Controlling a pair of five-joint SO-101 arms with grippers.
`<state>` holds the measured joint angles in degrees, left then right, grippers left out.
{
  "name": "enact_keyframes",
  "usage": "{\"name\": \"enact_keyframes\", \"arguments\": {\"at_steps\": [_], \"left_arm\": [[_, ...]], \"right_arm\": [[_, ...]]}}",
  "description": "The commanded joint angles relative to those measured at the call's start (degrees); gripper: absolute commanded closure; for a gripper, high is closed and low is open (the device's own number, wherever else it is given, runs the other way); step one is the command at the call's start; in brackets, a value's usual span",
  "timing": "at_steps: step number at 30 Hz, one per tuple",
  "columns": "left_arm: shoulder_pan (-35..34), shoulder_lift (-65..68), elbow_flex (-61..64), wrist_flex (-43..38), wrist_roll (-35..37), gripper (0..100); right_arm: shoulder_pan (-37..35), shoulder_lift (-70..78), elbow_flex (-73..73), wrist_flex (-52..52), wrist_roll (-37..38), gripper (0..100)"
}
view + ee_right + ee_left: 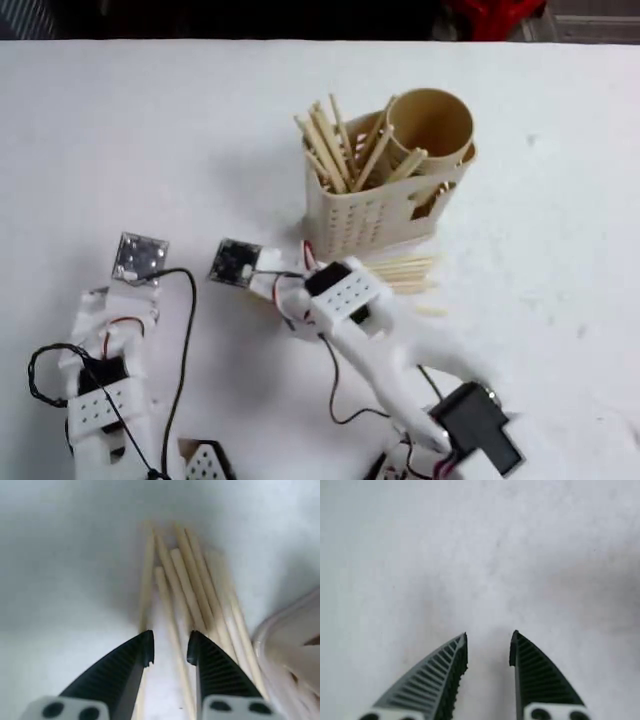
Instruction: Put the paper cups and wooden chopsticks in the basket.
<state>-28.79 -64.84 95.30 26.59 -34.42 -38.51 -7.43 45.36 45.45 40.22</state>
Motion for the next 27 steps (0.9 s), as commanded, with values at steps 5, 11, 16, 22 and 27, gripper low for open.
{"name": "enact_keyframes", "arguments": {"at_steps": [5,11,16,22,27], "left_arm": [[0.84,-0.66,-0.18,-1.14,0.26,85],[0.84,-0.66,-0.18,-1.14,0.26,85],[0.84,-0.66,-0.18,-1.14,0.26,85],[0.84,-0.66,-0.18,-1.14,0.26,85],[0.84,-0.66,-0.18,-1.14,0.26,85]], "right_arm": [[1.27,4.18,-0.53,-1.19,1.14,87.6],[1.36,5.67,-1.67,-0.75,1.14,92.7],[1.71,5.32,-1.93,-1.19,0.62,97.7],[1.80,1.19,-3.16,-0.92,0.53,98.2],[1.80,-6.73,-2.81,1.01,-2.20,98.2]]}}
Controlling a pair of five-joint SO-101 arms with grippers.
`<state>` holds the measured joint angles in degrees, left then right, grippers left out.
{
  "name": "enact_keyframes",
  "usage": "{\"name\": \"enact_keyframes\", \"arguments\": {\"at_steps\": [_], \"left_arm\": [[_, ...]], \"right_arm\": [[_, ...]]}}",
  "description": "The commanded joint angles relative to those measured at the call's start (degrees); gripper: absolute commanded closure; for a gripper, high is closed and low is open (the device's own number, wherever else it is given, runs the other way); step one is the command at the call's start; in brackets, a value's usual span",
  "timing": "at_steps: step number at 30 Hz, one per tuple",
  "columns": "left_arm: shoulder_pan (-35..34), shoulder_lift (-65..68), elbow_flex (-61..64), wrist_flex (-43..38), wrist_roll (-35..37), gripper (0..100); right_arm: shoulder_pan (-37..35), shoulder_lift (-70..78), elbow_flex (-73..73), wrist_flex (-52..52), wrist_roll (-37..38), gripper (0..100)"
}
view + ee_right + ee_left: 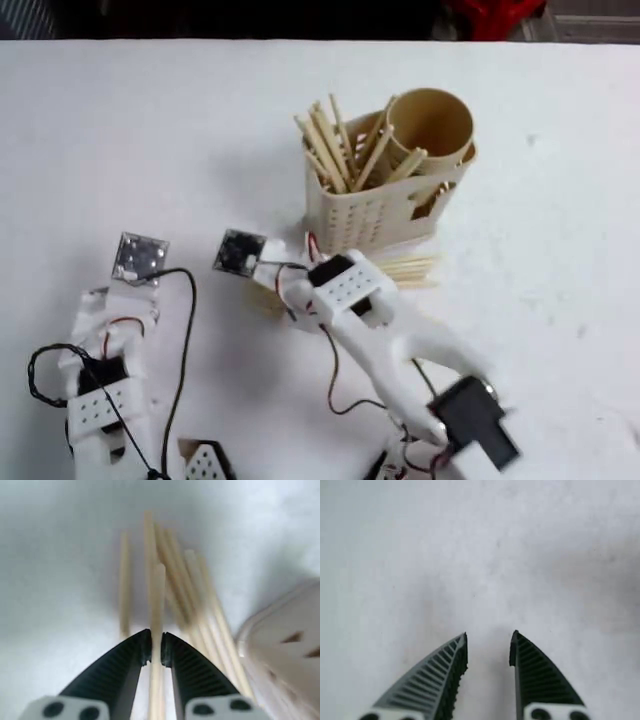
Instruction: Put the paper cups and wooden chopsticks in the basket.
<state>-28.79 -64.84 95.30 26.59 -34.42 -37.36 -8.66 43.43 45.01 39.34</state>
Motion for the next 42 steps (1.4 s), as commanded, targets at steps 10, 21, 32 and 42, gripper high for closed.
{"name": "enact_keyframes", "arguments": {"at_steps": [10,21,32,42], "left_arm": [[0.84,-0.66,-0.18,-1.14,0.26,85],[0.84,-0.66,-0.18,-1.14,0.26,85],[0.84,-0.66,-0.18,-1.14,0.26,85],[0.84,-0.66,-0.18,-1.14,0.26,85]], "right_arm": [[1.54,-17.89,-1.05,6.29,-1.76,98.2],[3.74,-29.23,-2.64,11.03,-2.11,98.1],[5.14,-36.88,-26.37,16.48,-12.75,98.2],[10.51,-36.79,-43.08,6.73,-20.75,98.2]]}}
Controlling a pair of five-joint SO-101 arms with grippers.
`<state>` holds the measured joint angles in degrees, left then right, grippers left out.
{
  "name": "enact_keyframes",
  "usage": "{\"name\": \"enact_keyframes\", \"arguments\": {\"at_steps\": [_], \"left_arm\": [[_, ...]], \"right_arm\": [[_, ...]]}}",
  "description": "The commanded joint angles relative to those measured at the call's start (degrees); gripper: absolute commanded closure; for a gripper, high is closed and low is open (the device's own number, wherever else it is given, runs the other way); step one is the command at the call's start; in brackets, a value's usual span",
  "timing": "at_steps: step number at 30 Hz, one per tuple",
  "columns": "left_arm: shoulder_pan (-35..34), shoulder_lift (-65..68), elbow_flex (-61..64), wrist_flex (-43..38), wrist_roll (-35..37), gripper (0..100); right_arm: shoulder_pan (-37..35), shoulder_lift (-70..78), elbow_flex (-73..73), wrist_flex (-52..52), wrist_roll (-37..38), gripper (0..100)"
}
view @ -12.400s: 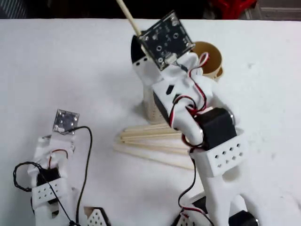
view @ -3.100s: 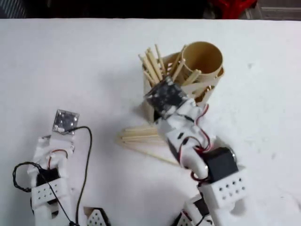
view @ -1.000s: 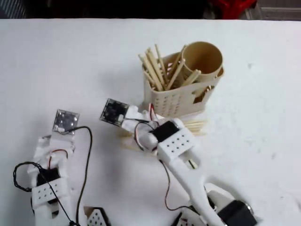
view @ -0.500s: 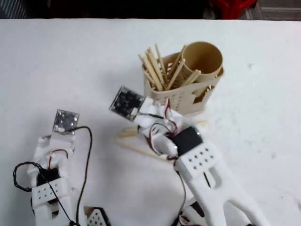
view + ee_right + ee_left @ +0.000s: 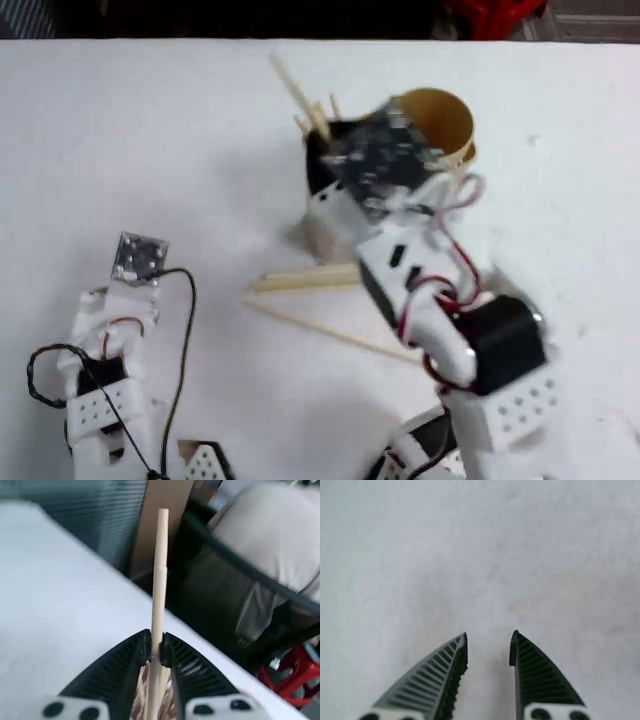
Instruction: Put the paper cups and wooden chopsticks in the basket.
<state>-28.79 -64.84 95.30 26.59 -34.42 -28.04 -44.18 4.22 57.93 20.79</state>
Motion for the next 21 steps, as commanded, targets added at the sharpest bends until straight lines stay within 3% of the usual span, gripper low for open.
{"name": "enact_keyframes", "arguments": {"at_steps": [1,9,16,21], "left_arm": [[0.84,-0.66,-0.18,-1.14,0.26,85],[0.84,-0.66,-0.18,-1.14,0.26,85],[0.84,-0.66,-0.18,-1.14,0.26,85],[0.84,-0.66,-0.18,-1.14,0.26,85]], "right_arm": [[1.19,-1.27,-3.78,-8.92,-3.16,98.2],[1.80,6.73,-3.87,-28.09,-7.82,98.1],[9.27,15.16,-3.52,-29.93,-8.35,98.1],[9.80,17.19,1.58,-30.29,-8.35,98.1]]}}
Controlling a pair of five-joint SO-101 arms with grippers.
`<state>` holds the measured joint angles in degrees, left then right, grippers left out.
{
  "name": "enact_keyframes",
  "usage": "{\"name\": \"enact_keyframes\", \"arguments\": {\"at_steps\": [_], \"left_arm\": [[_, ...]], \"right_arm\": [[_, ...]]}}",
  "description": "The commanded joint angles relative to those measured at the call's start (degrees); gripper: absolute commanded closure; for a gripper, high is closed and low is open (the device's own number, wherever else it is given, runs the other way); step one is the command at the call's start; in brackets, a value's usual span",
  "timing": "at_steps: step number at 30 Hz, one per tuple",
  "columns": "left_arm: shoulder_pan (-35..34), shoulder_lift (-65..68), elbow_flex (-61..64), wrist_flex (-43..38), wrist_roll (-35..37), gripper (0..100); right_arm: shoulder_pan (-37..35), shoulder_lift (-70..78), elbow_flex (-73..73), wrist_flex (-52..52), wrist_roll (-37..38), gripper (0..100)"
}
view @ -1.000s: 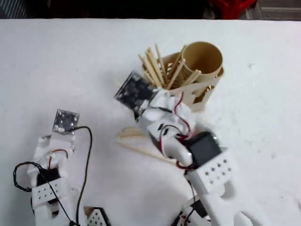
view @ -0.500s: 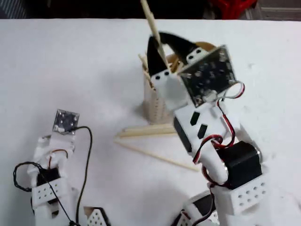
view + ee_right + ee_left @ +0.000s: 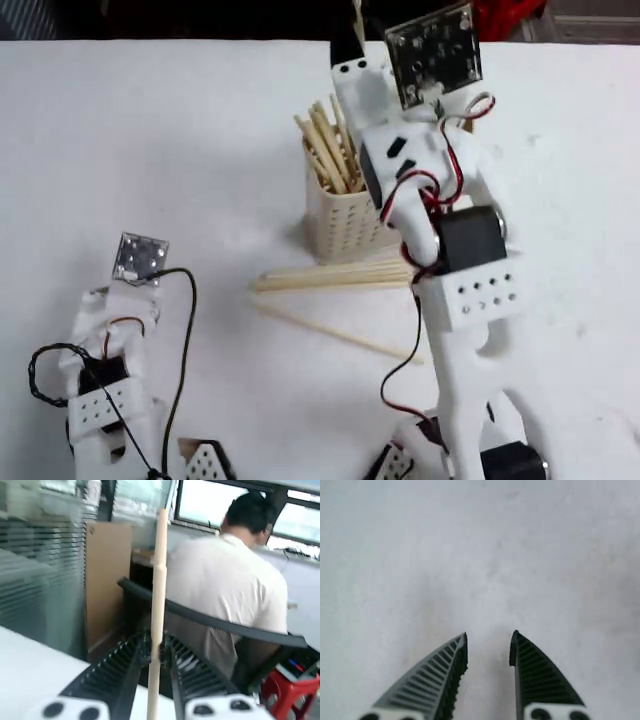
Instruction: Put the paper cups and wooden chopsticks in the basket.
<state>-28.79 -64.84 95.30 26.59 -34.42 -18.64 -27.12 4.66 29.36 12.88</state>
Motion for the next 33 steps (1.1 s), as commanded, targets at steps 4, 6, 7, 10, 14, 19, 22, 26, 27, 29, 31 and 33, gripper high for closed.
{"name": "enact_keyframes", "arguments": {"at_steps": [4,6,7,10,14,19,22,26,27,29,31,33], "left_arm": [[0.84,-0.66,-0.18,-1.14,0.26,85],[0.84,-0.66,-0.18,-1.14,0.26,85],[0.84,-0.66,-0.18,-1.14,0.26,85],[0.84,-0.66,-0.18,-1.14,0.26,85],[0.84,-0.66,-0.18,-1.14,0.26,85],[0.84,-0.66,-0.18,-1.14,0.26,85],[0.84,-0.66,-0.18,-1.14,0.26,85],[0.84,-0.66,-0.18,-1.14,0.26,85],[0.84,-0.66,-0.18,-1.14,0.26,85],[0.84,-0.66,-0.18,-1.14,0.26,85],[0.84,-0.66,-0.18,-1.14,0.26,85],[0.84,-0.66,-0.18,-1.14,0.26,85]], "right_arm": [[0.40,-0.22,5.01,-1.80,-0.44,98.1],[0.40,0.22,5.45,-1.80,-0.62,98.1],[0.40,0.31,5.63,-1.71,-1.67,98.1],[0.40,-0.13,7.74,-1.71,-10.64,98.1],[0.75,0.22,9.67,-1.80,-19.52,98.0],[0.57,-0.40,11.69,-1.27,-16.35,86.9],[0.66,-0.40,13.71,-1.27,-13.63,77.5],[0.84,-0.40,14.77,-0.84,-13.01,76.5],[0.84,-0.57,14.59,0.75,-12.92,77.6],[0.48,-2.24,14.51,4.88,-12.92,79.9],[0.31,-5.32,14.59,9.98,-12.84,81.8],[0.31,-9.27,14.51,14.81,-12.22,83.4]]}}
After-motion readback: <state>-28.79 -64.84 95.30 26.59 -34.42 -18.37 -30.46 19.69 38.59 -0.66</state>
